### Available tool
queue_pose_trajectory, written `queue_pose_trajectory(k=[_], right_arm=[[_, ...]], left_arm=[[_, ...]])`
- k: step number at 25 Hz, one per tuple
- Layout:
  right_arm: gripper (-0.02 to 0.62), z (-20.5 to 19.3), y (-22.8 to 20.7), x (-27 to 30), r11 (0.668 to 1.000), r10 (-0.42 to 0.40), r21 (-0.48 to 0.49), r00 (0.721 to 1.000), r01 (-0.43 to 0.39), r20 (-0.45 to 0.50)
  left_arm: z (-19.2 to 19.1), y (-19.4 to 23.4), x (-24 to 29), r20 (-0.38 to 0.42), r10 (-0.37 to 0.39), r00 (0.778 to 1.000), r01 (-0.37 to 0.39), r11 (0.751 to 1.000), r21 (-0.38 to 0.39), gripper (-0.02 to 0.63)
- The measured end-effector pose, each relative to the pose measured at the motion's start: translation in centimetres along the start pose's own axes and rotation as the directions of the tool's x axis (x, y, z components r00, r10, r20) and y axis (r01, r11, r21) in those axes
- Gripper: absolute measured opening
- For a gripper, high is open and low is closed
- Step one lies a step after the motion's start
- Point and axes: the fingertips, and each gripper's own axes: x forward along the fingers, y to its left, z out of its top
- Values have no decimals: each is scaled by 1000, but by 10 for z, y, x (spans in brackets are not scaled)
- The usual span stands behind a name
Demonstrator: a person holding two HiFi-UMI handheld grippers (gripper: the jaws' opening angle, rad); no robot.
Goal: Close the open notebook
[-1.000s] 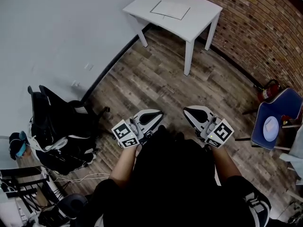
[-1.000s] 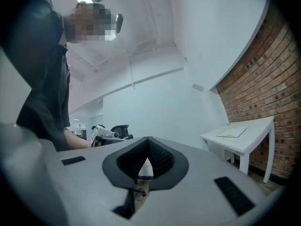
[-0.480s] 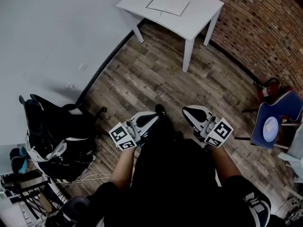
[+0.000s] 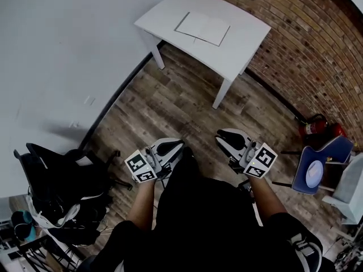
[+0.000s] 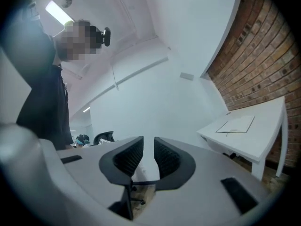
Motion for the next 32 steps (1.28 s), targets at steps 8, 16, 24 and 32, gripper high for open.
queue_pose_trajectory(k=[8,16,24,32], right_arm=[[75,26,-73,82,998,-56,10,998,56,-29],[80,46,-149,122,994,-111,8,993,111,-37],[86,79,-258,150,984,-177,9,983,176,54],[89,101,-376,175,968,-234,94,972,231,13]], left_arm=[[67,99,-7,-36,-60,998,61,998,30,17],[99,181,20,-113,-101,988,107,993,50,17],[139,277,81,-190,-126,974,142,987,73,17],[180,365,155,-282,-151,947,186,978,100,17]])
